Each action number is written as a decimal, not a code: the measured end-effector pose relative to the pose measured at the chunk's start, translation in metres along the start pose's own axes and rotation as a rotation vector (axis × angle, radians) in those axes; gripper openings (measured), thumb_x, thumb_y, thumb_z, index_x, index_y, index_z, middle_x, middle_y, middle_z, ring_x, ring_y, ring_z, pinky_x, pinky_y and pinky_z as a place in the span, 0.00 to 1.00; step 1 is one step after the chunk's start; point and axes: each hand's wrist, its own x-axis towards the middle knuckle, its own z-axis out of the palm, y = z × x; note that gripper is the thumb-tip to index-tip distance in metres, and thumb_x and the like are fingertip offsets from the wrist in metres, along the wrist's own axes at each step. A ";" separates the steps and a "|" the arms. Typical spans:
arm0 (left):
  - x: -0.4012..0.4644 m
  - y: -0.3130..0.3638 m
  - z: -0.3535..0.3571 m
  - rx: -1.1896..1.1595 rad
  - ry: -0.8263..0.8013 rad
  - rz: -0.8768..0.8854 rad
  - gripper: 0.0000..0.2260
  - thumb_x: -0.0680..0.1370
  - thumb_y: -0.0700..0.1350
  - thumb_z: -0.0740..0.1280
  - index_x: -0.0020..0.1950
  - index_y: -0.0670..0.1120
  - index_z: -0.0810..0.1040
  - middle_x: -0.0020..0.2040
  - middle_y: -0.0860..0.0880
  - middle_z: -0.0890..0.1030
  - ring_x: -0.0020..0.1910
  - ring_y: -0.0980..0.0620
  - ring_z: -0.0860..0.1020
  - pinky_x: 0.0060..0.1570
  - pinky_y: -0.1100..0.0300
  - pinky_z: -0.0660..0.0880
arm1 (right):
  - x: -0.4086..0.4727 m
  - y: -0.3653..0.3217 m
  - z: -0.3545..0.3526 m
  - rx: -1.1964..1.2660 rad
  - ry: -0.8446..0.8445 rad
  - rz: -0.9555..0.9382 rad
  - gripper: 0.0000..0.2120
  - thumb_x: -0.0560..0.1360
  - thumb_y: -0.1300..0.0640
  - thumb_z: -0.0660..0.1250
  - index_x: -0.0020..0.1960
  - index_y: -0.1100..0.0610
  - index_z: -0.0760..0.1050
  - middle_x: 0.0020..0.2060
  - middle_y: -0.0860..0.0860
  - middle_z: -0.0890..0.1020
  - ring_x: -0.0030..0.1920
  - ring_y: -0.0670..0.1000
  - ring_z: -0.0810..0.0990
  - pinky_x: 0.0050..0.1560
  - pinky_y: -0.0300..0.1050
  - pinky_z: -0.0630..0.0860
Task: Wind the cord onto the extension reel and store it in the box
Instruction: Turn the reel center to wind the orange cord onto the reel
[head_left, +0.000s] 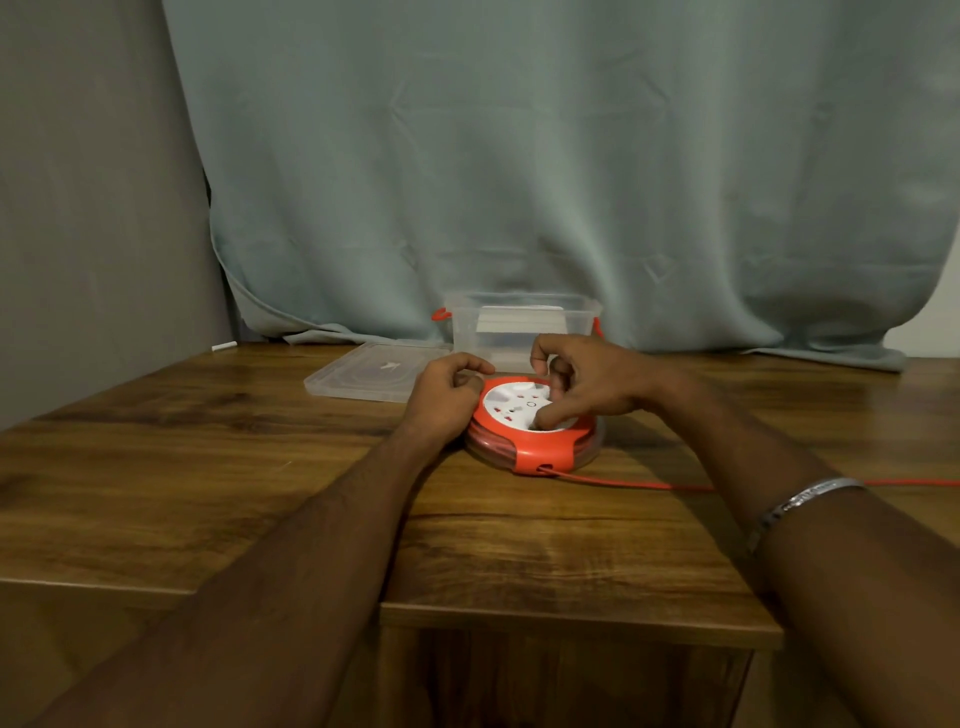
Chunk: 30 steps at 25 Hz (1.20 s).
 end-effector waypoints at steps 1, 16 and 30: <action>0.000 0.000 0.000 -0.002 0.001 0.004 0.12 0.81 0.37 0.61 0.55 0.47 0.83 0.50 0.44 0.85 0.47 0.44 0.84 0.46 0.47 0.83 | 0.000 -0.004 0.002 -0.050 0.017 -0.007 0.19 0.66 0.51 0.82 0.48 0.56 0.76 0.34 0.49 0.81 0.34 0.48 0.76 0.39 0.48 0.73; 0.002 -0.002 -0.001 -0.017 -0.021 -0.004 0.12 0.82 0.38 0.60 0.54 0.48 0.82 0.51 0.45 0.85 0.45 0.49 0.85 0.45 0.51 0.84 | 0.006 -0.013 0.010 -0.103 0.114 0.006 0.12 0.69 0.43 0.77 0.41 0.51 0.82 0.29 0.48 0.83 0.29 0.46 0.79 0.37 0.48 0.76; 0.002 -0.002 0.001 -0.032 -0.034 -0.011 0.13 0.84 0.38 0.58 0.59 0.46 0.81 0.54 0.46 0.83 0.44 0.52 0.83 0.39 0.59 0.82 | -0.009 0.001 -0.012 0.146 -0.123 -0.042 0.45 0.71 0.73 0.75 0.79 0.48 0.58 0.57 0.58 0.84 0.33 0.29 0.78 0.37 0.26 0.73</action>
